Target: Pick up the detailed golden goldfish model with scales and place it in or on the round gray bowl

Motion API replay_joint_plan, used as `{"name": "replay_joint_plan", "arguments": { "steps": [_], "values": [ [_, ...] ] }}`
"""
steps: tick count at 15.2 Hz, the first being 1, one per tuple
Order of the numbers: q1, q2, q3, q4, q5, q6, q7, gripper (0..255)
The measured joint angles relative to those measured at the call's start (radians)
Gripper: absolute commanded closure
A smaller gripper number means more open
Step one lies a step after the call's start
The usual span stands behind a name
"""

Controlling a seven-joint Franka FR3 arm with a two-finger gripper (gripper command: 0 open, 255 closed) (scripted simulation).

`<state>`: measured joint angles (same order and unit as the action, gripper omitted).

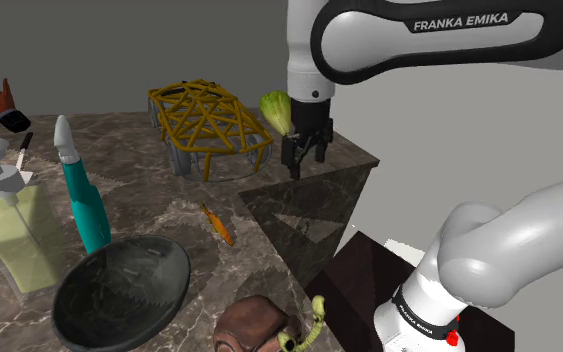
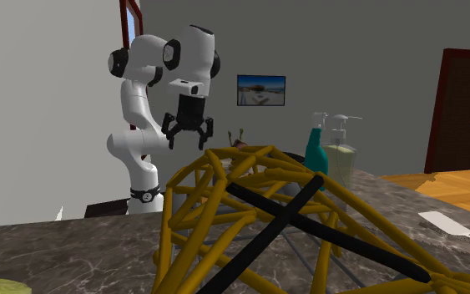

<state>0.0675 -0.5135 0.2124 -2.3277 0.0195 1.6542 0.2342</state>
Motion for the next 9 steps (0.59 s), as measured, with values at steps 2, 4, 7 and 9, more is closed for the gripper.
{"name": "replay_joint_plan", "arguments": {
  "steps": [2,4,7,9],
  "values": [
    [0.012,0.057,0.039,0.027,0.011,0.026,0.047,0],
    [0.021,0.117,0.075,0.057,0.014,0.054,0.091,0],
    [0.037,0.199,0.127,0.101,0.014,0.084,0.159,0],
    [0.044,0.266,0.158,0.145,0.003,0.102,0.204,0]
  ]
}}
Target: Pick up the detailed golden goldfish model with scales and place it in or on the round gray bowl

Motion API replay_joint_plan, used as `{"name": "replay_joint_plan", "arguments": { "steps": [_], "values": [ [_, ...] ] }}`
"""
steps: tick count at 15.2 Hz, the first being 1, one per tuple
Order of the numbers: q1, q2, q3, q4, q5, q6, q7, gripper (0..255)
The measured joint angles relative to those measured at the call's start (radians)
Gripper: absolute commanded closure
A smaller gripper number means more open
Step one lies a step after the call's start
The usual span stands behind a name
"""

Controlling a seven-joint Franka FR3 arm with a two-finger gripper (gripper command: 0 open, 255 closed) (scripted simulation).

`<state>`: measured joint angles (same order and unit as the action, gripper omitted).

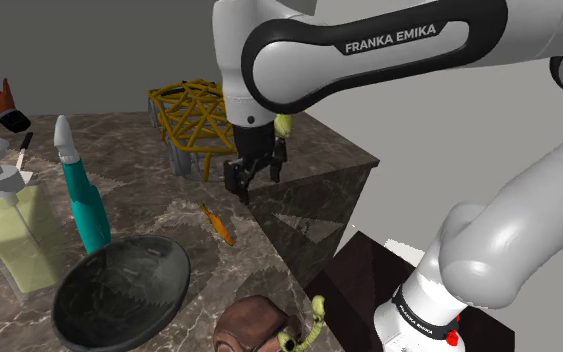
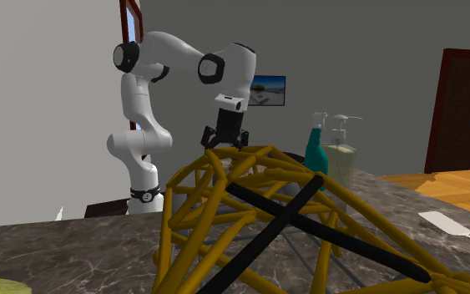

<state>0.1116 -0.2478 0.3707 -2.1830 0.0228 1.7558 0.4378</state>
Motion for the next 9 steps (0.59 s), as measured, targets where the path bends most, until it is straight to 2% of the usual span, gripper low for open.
{"name": "replay_joint_plan", "arguments": {
  "steps": [7,9],
  "values": [
    [0.045,0.268,0.094,0.197,-0.083,0.034,0.175,0],
    [0.052,0.293,0.1,0.198,-0.093,0.052,0.193,0]
  ]
}}
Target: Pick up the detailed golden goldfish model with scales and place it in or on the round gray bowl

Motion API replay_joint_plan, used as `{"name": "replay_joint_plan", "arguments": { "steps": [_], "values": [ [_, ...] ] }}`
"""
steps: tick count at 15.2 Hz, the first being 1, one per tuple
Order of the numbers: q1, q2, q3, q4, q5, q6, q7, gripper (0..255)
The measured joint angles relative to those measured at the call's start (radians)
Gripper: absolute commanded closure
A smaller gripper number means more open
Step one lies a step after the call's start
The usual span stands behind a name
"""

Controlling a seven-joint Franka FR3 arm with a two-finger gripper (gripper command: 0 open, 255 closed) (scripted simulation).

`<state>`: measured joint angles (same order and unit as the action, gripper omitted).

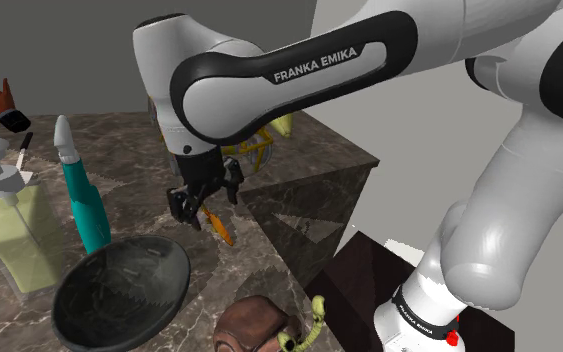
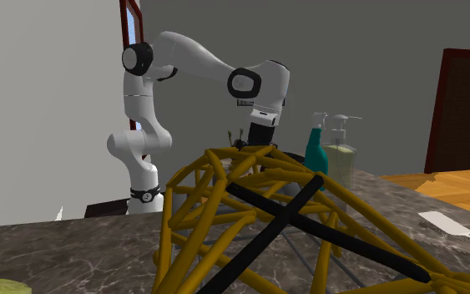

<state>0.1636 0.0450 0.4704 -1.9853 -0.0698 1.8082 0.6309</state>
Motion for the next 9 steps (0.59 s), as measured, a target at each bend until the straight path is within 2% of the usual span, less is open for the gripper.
{"name": "replay_joint_plan", "arguments": {
  "steps": [9],
  "values": [
    [0.001,0.021,0.0,-0.067,-0.012,0.085,0.012,0]
  ]
}}
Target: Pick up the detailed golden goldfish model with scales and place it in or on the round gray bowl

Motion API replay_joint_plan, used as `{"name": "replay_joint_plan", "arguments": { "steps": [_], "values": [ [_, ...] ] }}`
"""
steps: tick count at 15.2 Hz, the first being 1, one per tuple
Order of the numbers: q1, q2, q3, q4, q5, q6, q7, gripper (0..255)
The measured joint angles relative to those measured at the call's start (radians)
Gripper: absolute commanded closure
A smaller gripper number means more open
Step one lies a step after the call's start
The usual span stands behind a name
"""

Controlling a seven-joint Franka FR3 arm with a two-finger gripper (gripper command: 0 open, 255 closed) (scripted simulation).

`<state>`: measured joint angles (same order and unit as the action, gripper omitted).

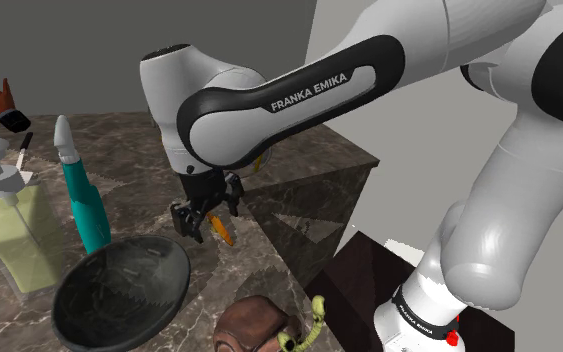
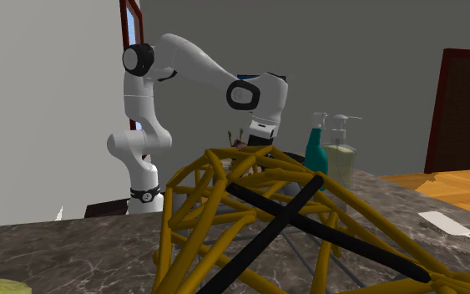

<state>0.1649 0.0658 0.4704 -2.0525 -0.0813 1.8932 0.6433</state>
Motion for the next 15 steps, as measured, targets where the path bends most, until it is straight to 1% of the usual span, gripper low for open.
{"name": "replay_joint_plan", "arguments": {
  "steps": [4,5,15],
  "values": [
    [0.0,0.0,0.0,-0.001,0.0,0.001,0.0,0],
    [0.0,0.0,0.0,-0.001,0.0,0.001,0.0,255],
    [0.0,0.0,0.0,-0.001,0.0,0.002,0.0,255]
  ]
}}
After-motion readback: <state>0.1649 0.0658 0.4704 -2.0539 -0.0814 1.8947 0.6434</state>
